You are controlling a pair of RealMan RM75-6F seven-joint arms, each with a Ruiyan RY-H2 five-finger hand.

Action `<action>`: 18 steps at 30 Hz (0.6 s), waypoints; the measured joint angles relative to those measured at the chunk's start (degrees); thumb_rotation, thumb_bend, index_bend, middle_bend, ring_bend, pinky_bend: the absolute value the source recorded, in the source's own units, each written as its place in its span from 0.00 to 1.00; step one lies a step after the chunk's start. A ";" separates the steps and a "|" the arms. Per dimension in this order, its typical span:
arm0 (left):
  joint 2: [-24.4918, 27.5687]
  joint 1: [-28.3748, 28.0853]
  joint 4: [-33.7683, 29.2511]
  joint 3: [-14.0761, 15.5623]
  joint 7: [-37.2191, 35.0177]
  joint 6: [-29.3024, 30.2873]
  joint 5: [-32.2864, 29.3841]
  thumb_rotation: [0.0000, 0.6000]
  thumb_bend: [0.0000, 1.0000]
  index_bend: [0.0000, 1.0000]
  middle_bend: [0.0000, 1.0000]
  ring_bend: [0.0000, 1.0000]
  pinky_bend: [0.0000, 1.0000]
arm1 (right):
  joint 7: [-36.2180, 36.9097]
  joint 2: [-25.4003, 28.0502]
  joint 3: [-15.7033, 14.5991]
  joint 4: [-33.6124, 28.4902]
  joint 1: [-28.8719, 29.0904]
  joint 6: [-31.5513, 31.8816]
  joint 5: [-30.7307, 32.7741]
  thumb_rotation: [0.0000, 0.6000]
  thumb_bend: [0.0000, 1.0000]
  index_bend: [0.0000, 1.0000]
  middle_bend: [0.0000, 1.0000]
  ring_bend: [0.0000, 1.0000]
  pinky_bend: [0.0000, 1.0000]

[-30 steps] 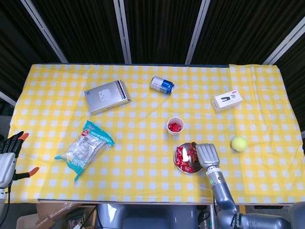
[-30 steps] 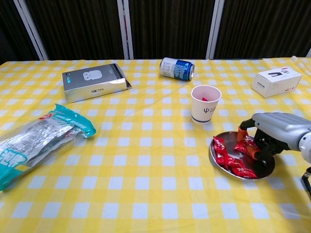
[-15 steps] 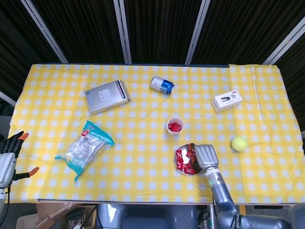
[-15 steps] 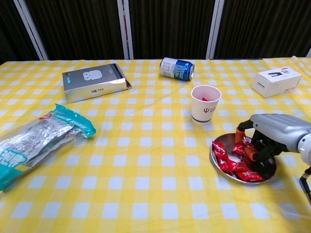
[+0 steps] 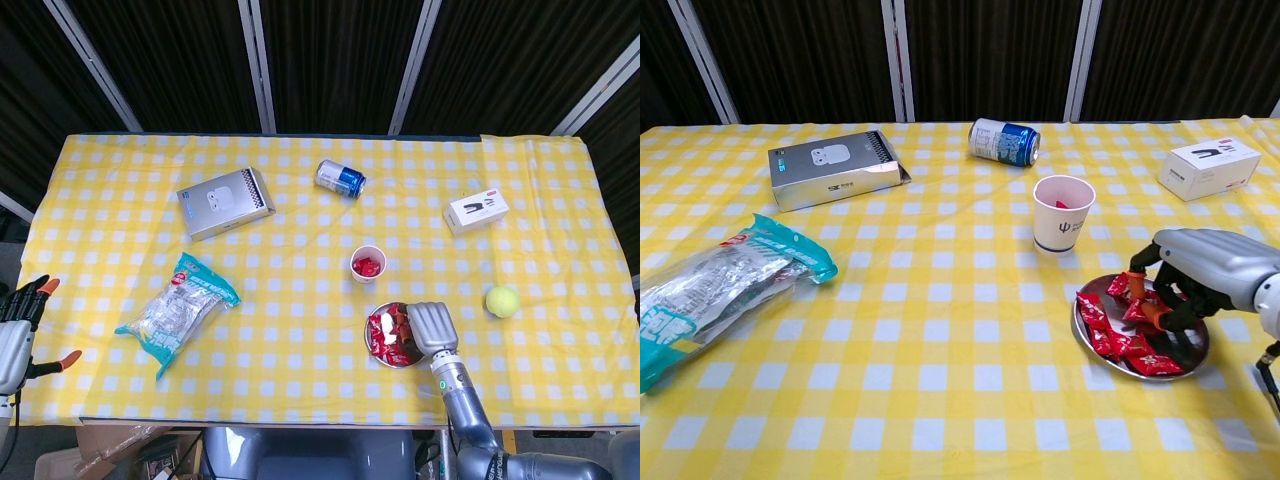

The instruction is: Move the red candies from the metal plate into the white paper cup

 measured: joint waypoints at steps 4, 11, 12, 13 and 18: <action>0.00 0.04 0.02 0.02 -0.07 0.07 0.07 1.00 0.04 0.00 0.00 0.00 0.00 | 0.28 0.28 0.19 -0.41 -0.23 0.15 -0.54 1.00 0.56 0.66 0.83 0.84 0.95; 0.01 0.07 0.05 0.03 -0.10 0.12 0.10 1.00 0.04 0.00 0.00 0.00 0.00 | 0.38 1.66 1.13 -2.92 -0.35 1.18 -2.05 1.00 0.56 0.66 0.83 0.84 0.95; 0.01 0.08 0.10 0.04 -0.15 0.12 0.10 1.00 0.04 0.00 0.00 0.00 0.00 | 0.36 1.95 1.41 -3.40 -0.32 1.34 -2.18 1.00 0.56 0.66 0.83 0.84 0.95; 0.00 0.09 0.16 0.05 -0.24 0.12 0.11 1.00 0.04 0.00 0.00 0.00 0.00 | 0.31 2.36 1.85 -4.09 -0.25 1.55 -2.30 1.00 0.56 0.66 0.83 0.84 0.95; -0.01 0.06 0.26 0.07 -0.35 0.00 0.10 1.00 0.04 0.00 0.00 0.00 0.00 | -0.08 4.41 4.29 -7.53 0.36 2.10 -2.15 1.00 0.56 0.66 0.83 0.84 0.95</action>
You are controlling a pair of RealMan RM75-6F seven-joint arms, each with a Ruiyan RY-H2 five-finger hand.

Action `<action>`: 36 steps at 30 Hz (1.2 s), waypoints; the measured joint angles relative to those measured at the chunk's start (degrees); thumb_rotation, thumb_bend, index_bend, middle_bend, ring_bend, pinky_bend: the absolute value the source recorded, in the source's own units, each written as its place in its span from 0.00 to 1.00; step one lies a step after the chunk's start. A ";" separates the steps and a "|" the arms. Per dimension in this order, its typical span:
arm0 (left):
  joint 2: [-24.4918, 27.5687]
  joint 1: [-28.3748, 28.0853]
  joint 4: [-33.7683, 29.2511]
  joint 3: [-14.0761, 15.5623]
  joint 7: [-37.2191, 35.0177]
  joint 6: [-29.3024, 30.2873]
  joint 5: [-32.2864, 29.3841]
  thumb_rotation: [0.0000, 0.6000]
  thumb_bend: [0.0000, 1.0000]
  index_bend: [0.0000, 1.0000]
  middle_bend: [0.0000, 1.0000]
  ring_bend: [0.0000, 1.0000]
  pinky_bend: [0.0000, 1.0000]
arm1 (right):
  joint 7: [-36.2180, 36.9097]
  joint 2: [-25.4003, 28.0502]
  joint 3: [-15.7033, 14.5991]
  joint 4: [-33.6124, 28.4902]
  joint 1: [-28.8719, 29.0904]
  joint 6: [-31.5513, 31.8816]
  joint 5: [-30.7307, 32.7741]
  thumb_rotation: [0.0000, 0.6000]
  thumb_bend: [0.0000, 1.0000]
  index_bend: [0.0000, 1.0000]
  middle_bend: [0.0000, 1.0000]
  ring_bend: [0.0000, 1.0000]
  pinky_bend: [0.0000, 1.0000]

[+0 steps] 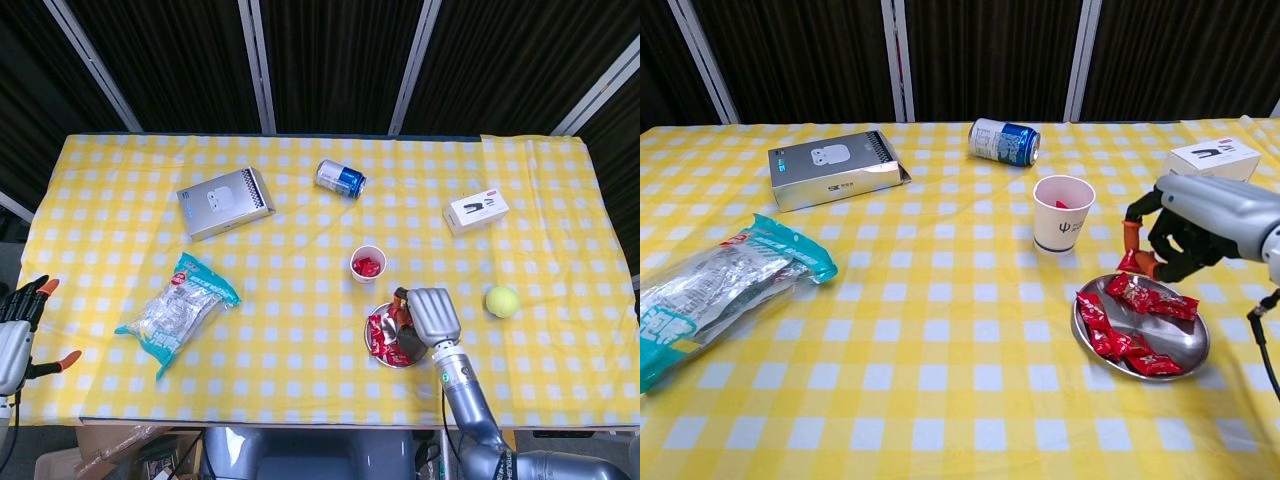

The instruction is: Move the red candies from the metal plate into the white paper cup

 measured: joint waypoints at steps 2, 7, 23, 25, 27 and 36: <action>0.00 -0.02 -0.01 0.01 -0.04 -0.06 -0.01 1.00 0.04 0.00 0.00 0.00 0.00 | -0.31 0.94 1.32 -1.54 0.48 0.15 0.29 1.00 0.56 0.66 0.83 0.84 0.95; 0.08 -0.10 -0.20 -0.01 -0.04 -0.34 -0.24 1.00 0.04 0.00 0.00 0.00 0.00 | -1.50 2.53 4.69 -4.00 2.36 0.12 1.37 1.00 0.56 0.66 0.83 0.84 0.95; 0.44 -0.62 -0.88 -0.31 -0.05 -1.46 -1.16 1.00 0.04 0.00 0.00 0.00 0.00 | -5.03 -1.13 11.43 3.10 11.71 -4.71 10.10 1.00 0.56 0.66 0.83 0.84 0.95; 0.47 -0.62 -0.85 -0.31 -0.20 -1.45 -1.13 1.00 0.04 0.00 0.00 0.00 0.00 | -4.67 -2.19 11.60 5.31 12.47 -5.38 10.58 1.00 0.56 0.66 0.83 0.84 0.95; 0.54 -0.60 -0.82 -0.30 -0.36 -1.54 -1.30 1.00 0.04 0.00 0.00 0.00 0.00 | -4.32 -3.05 11.63 7.24 13.09 -6.01 10.99 1.00 0.56 0.66 0.83 0.84 0.95; 0.75 -0.58 -0.74 -0.28 -0.72 -1.88 -1.74 1.00 0.04 0.00 0.00 0.00 0.00 | -2.67 -6.51 10.38 15.49 15.27 -8.31 11.07 1.00 0.56 0.52 0.83 0.84 0.95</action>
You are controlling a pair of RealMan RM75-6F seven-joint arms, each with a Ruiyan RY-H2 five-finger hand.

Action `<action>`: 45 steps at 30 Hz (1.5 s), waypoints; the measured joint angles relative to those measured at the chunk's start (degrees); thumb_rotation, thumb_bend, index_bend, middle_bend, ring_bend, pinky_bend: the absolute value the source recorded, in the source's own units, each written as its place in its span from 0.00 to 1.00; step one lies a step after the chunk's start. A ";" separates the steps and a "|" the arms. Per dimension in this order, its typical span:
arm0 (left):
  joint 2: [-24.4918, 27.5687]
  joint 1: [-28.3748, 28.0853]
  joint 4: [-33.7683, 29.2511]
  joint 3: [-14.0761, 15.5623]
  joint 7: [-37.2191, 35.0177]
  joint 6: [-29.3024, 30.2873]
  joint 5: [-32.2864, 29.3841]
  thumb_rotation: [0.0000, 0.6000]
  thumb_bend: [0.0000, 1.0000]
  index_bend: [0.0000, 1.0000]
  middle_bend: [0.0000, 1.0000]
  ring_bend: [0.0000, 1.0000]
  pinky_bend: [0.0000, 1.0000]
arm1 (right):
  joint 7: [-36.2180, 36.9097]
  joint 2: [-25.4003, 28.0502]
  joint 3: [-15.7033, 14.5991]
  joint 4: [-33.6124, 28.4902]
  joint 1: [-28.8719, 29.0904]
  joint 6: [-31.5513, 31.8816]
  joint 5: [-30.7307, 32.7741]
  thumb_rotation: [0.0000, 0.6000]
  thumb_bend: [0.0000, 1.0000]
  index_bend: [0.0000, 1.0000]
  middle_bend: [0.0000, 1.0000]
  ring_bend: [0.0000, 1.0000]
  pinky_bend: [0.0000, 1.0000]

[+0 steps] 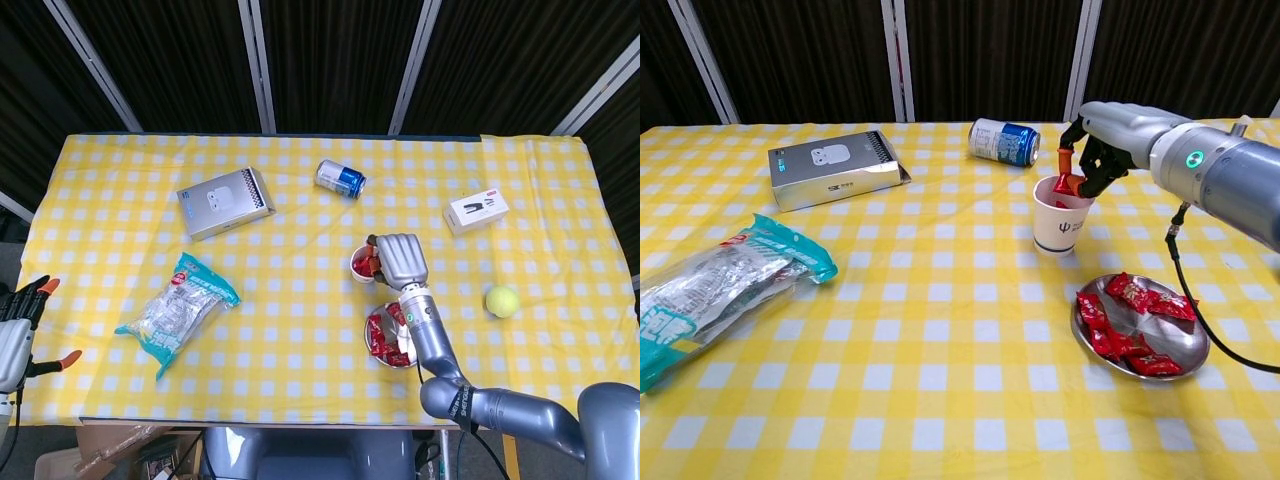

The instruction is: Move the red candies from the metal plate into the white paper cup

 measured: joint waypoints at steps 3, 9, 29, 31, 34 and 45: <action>0.06 0.03 -0.13 -0.05 0.07 0.06 -0.15 1.00 0.04 0.00 0.00 0.00 0.00 | 0.45 -0.50 -0.28 1.04 0.38 -0.20 0.10 1.00 0.53 0.43 0.83 0.84 0.95; 0.05 0.15 0.03 -0.01 -0.04 0.27 -0.02 1.00 0.04 0.00 0.00 0.00 0.00 | 0.30 0.03 -0.62 -0.20 0.19 0.90 -0.11 1.00 0.42 0.34 0.83 0.84 0.95; -0.71 0.69 0.59 -0.05 0.48 2.44 1.46 1.00 0.04 0.00 0.00 0.00 0.00 | 0.53 9.03 -9.97 -19.74 -9.07 10.75 -8.55 1.00 0.31 0.34 0.83 0.84 0.95; -0.84 0.79 0.57 -0.05 0.79 2.80 1.69 1.00 0.04 0.00 0.00 0.00 0.00 | 0.95 9.71 -11.26 -20.40 -10.60 11.82 -9.03 1.00 0.31 0.35 0.83 0.84 0.95; -0.99 1.01 0.79 0.10 0.76 3.17 2.02 1.00 0.04 0.00 0.00 0.00 0.00 | 1.91 10.33 -12.76 -20.62 -12.50 12.38 -8.85 1.00 0.31 0.37 0.83 0.84 0.95; -1.32 1.08 1.06 0.15 0.98 3.37 2.33 1.00 0.04 0.00 0.00 0.00 0.00 | 4.24 8.64 -15.58 -15.85 -15.71 11.53 -7.93 1.00 0.31 0.37 0.83 0.84 0.95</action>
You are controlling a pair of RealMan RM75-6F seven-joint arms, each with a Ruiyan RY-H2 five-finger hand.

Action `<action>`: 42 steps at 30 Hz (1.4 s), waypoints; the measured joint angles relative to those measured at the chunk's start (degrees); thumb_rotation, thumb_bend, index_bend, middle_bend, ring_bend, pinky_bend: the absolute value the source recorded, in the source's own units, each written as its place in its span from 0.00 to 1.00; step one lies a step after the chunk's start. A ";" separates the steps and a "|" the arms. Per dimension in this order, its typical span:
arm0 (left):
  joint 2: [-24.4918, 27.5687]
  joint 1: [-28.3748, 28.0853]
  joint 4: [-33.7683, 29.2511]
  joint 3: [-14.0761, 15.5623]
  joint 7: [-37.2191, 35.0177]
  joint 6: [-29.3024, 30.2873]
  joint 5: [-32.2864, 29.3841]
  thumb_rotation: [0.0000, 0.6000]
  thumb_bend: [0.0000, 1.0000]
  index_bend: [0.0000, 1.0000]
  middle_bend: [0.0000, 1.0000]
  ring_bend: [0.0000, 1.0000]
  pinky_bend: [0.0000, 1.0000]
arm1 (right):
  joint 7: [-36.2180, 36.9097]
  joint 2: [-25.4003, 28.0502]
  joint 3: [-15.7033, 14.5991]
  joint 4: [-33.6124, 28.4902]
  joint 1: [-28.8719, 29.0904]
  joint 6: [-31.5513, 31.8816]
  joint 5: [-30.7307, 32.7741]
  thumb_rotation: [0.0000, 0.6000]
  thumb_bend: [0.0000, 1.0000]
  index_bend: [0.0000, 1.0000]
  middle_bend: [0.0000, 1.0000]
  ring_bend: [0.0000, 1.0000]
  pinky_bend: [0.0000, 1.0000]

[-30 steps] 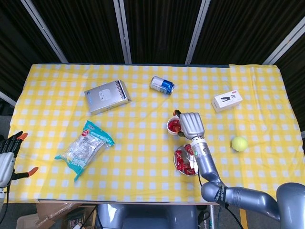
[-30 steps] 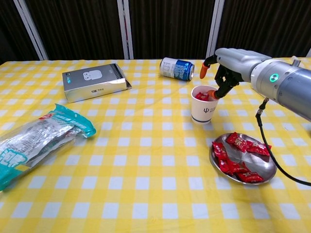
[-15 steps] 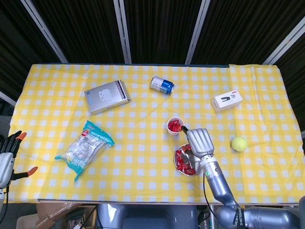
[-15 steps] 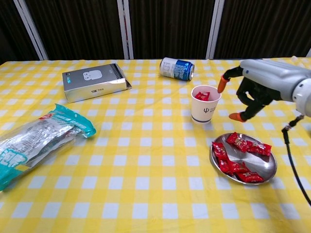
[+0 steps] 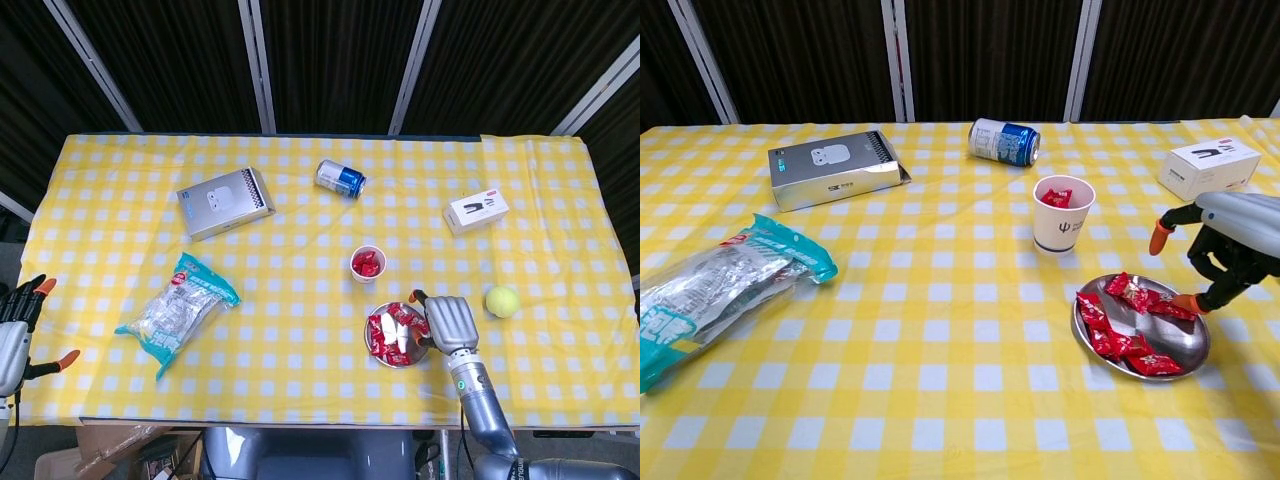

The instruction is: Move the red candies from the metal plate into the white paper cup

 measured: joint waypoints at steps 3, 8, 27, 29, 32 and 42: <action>-0.11 -0.03 -0.02 -0.06 0.26 -0.05 -0.16 1.00 0.04 0.00 0.00 0.00 0.00 | 0.81 -1.20 0.17 1.69 -0.37 -0.65 0.25 1.00 0.31 0.37 0.83 0.84 0.95; -0.13 -0.04 0.15 -0.11 0.20 -0.20 -0.37 1.00 0.04 0.00 0.00 0.00 0.00 | 1.45 -2.79 0.63 3.67 -0.66 -1.71 0.51 1.00 0.31 0.37 0.83 0.84 0.95; 0.17 -0.30 -0.52 -0.33 0.30 -0.84 -0.89 1.00 0.04 0.00 0.00 0.00 0.00 | 2.52 -6.29 2.45 11.33 -1.01 -5.86 3.05 1.00 0.31 0.47 0.83 0.84 0.95; 0.17 -0.32 -0.67 -0.34 0.45 -0.86 -0.92 1.00 0.04 0.00 0.00 0.00 0.00 | 2.91 -6.31 2.58 11.59 -1.17 -6.12 2.93 1.00 0.33 0.50 0.83 0.84 0.95; 0.16 -0.28 -0.70 -0.33 0.58 -0.82 -0.98 1.00 0.04 0.00 0.00 0.00 0.00 | 3.37 -6.27 2.63 11.65 -1.42 -6.14 2.26 1.00 0.42 0.54 0.83 0.84 0.95; 0.12 -0.11 -0.32 -0.21 0.06 -0.49 -0.55 1.00 0.04 0.00 0.00 0.00 0.00 | 4.74 -6.13 2.55 11.24 -2.37 -5.70 -0.30 1.00 0.56 0.59 0.83 0.84 0.95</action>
